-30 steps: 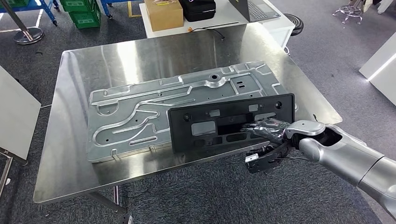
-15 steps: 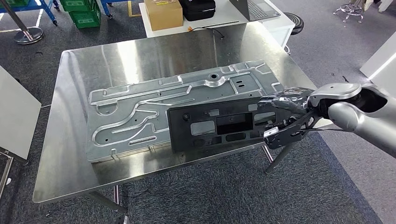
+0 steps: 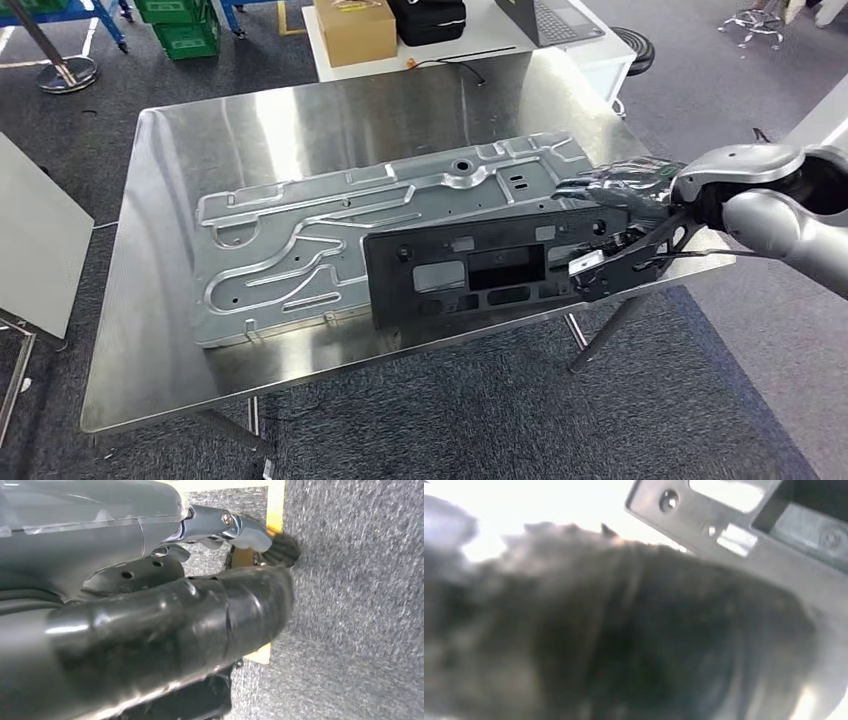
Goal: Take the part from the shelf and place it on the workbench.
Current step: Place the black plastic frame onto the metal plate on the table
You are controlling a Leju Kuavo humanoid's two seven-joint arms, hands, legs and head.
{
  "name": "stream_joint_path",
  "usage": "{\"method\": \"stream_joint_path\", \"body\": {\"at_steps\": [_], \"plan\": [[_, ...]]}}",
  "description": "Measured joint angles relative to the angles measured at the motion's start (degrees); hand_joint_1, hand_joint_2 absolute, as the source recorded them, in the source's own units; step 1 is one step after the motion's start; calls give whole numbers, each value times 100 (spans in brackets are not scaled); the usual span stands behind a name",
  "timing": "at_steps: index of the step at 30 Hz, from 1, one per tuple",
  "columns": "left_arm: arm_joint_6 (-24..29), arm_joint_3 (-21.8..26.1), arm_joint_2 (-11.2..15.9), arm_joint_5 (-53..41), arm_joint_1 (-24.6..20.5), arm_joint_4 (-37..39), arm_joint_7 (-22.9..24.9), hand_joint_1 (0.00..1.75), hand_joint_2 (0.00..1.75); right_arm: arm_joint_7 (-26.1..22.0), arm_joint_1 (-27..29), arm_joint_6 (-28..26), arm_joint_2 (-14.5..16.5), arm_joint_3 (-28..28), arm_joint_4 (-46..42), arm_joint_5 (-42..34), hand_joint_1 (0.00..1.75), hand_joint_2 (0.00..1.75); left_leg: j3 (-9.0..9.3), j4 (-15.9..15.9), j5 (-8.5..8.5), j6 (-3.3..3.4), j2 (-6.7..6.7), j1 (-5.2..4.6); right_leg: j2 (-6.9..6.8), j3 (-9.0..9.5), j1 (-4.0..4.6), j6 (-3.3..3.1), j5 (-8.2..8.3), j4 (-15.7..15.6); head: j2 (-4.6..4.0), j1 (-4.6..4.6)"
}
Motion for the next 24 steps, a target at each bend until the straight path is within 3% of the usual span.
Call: {"method": "stream_joint_path", "body": {"at_steps": [2,3,4,6,7,9,12,14,16,17,18,19,20,22,24], "plan": [[-5,10,4,0,-3,0,1,0,0,-1,15,7,-8,2,-1,-14,0,0,-18,20,9,-6,12,-5,3,-256,-14,12,-267,635,0,4],[-9,15,5,0,-2,0,1,0,0,0,26,8,-10,2,-1,-17,0,0,-34,50,-3,-23,10,0,2,-271,-32,31,-250,717,0,4],[-14,19,5,0,-2,0,3,0,0,2,29,7,-11,2,-2,-25,0,0,-54,94,-26,-52,7,15,-1,-179,-56,54,-136,585,0,4],[-23,30,10,1,-3,2,9,0,0,9,16,-1,-17,3,-3,-46,0,0,-122,228,-101,-143,-5,50,-3,201,-106,115,118,-56,0,8],[-26,34,15,2,-6,4,15,0,0,14,10,-6,-23,3,-9,-56,0,0,-165,303,-141,-197,-17,58,15,324,-102,112,201,-277,0,8],[-25,42,24,2,-7,11,26,0,0,19,7,-17,-42,5,-28,-69,0,0,-245,407,-174,-292,-50,47,44,356,-67,43,177,-370,0,10],[-23,50,25,2,10,16,33,0,0,32,7,-32,-54,7,-47,-107,0,0,-345,493,-219,-384,-64,64,27,250,-52,-122,213,-368,0,1],[-21,53,25,2,17,17,31,0,0,38,5,-51,-57,8,-62,-139,0,0,-493,842,-545,-393,-43,72,11,190,-40,-229,277,-395,0,-8],[-21,53,26,2,14,17,19,0,0,41,7,-74,-62,10,-77,-154,0,0,-726,1533,-994,-371,-39,50,1,115,10,-296,343,-401,0,-13],[-22,53,26,2,11,17,13,0,0,43,8,-83,-67,11,-83,-154,0,0,-807,1828,-1136,-354,-40,33,-1,67,40,-316,382,-401,0,-13],[-23,53,25,2,10,17,7,0,0,44,9,-89,-76,12,-88,-155,0,0,-804,1956,-1172,-326,-40,12,-2,17,69,-330,424,-400,0,-12],[-24,53,25,2,9,17,3,0,0,45,8,-92,-86,13,-94,-155,0,0,-700,1888,-1105,-288,-40,-13,-1,-32,95,-337,469,-400,0,-11],[-26,53,25,2,7,17,1,0,0,45,4,-93,-99,12,-99,-156,0,0,-490,1622,-960,-241,-40,-42,0,-76,115,-339,514,-400,0,-11],[-33,53,33,2,-4,19,-7,0,0,46,-20,-97,-138,10,-117,-158,0,0,20,865,-747,-139,-33,-116,-1,-143,137,-321,611,-404,0,-9],[-41,53,44,2,-12,22,-15,0,0,48,-48,-103,-182,9,-141,-160,0,0,245,436,-679,-87,-26,-177,-12,-159,133,-264,718,-445,0,-10]]}}
